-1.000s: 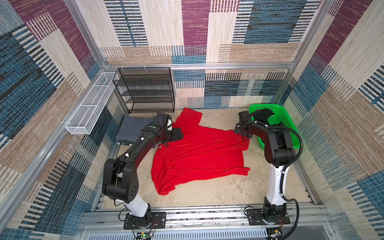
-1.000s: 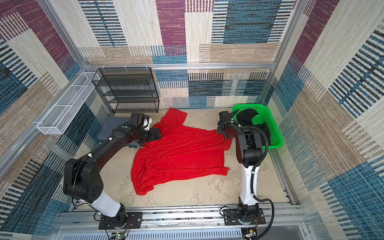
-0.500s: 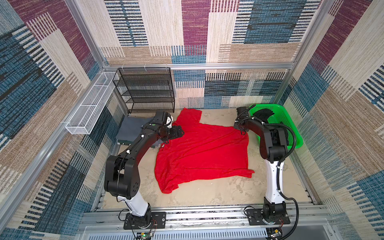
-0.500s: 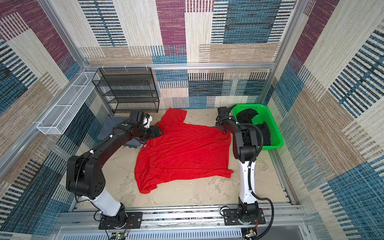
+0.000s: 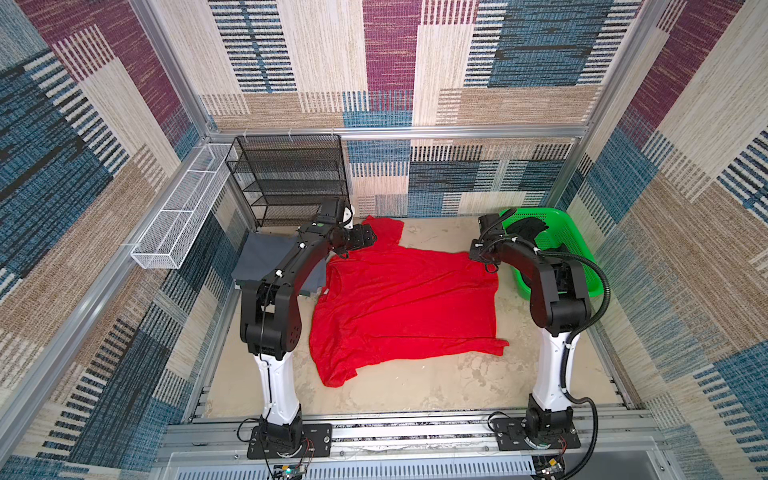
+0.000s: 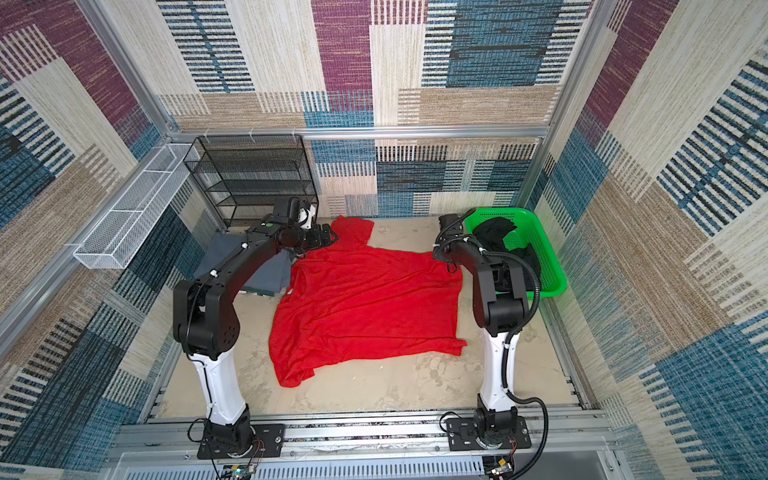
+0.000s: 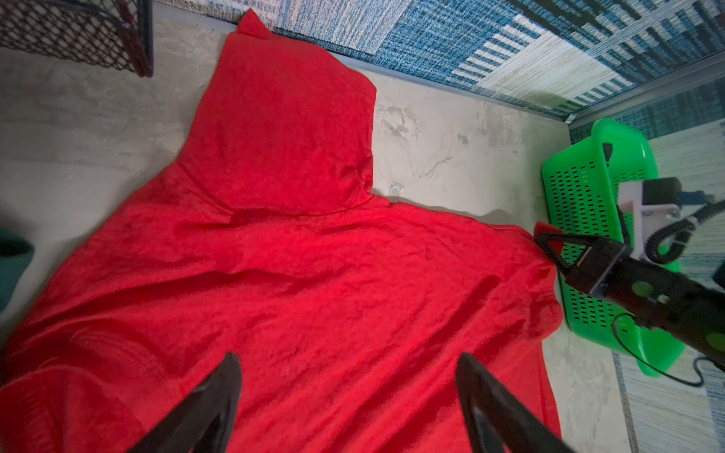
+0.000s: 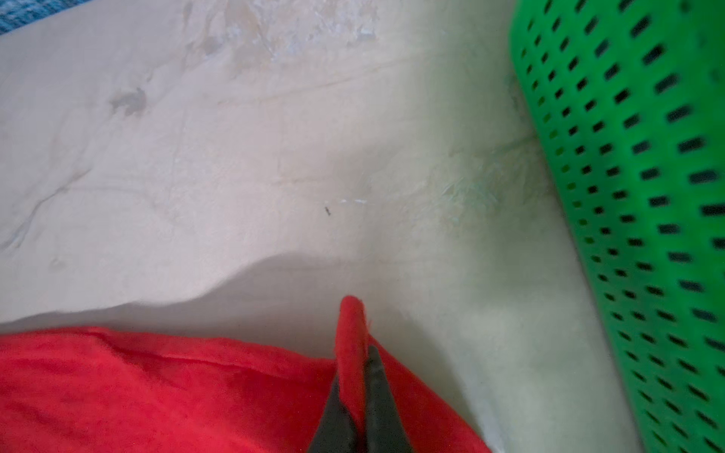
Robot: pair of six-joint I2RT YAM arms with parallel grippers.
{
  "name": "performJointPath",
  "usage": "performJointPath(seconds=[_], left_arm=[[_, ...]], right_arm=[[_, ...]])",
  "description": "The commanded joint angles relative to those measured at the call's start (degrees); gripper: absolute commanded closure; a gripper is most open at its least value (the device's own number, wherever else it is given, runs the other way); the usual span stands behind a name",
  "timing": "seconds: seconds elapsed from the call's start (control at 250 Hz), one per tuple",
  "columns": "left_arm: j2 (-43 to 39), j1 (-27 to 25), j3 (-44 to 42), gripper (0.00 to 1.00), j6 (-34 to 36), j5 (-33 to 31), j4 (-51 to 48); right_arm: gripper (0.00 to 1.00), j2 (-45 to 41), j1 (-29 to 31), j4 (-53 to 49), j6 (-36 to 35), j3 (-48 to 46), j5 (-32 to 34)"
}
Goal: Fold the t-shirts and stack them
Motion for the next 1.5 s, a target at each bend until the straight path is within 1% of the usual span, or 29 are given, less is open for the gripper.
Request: performJointPath(seconds=[0.0, 0.132, 0.26, 0.348, 0.472, 0.652, 0.772, 1.012, 1.08, 1.232, 1.356, 1.496], left_arm=[[5.2, -0.1, 6.4, 0.14, 3.8, -2.6, -1.1], [13.6, -0.2, 18.8, 0.14, 7.4, -6.7, -7.5], [20.1, -0.2, 29.2, 0.15, 10.1, -10.7, -11.7], [23.2, -0.1, 33.2, 0.14, 11.1, -12.4, -12.4], [26.4, -0.1, 36.9, 0.14, 11.8, -12.5, -13.1], [28.4, -0.1, 36.6, 0.14, 12.0, -12.1, -11.6], [29.3, -0.2, 35.6, 0.15, 13.1, -15.6, -10.4], [27.3, -0.2, 27.0, 0.14, 13.1, -17.5, 0.4], [27.4, -0.2, 25.9, 0.14, 13.0, -18.5, 1.5], [29.0, -0.2, 26.5, 0.14, 13.2, -19.9, 1.2], [30.8, -0.1, 29.5, 0.14, 13.5, -21.6, -1.6], [31.7, 0.0, 31.2, 0.13, 13.5, -22.5, -2.3]], right_arm=[[1.0, -2.3, 0.1, 4.5, 0.0, -3.5, -4.3], [1.0, -5.1, 0.1, 7.3, 0.9, -9.0, -4.7], [1.0, -5.5, 0.1, 7.4, 1.2, -10.5, -5.0], [1.0, -5.8, 0.1, 7.5, 2.0, -11.4, -4.3], [1.0, -5.8, 0.1, 7.8, 2.1, -11.5, -4.6], [1.0, -6.1, 0.1, 8.5, 2.3, -11.8, -4.9], [1.0, -6.0, 0.1, 8.8, 2.3, -12.0, -5.7], [1.0, -5.9, 0.1, 9.5, 2.5, -12.7, -6.5], [1.0, -5.9, 0.1, 9.7, 2.6, -12.9, -6.5], [1.0, -5.9, 0.1, 9.8, 2.5, -12.7, -6.6], [1.0, -5.6, 0.1, 9.6, 2.3, -12.2, -6.9], [1.0, -5.0, 0.1, 9.4, 2.3, -11.8, -7.2]])
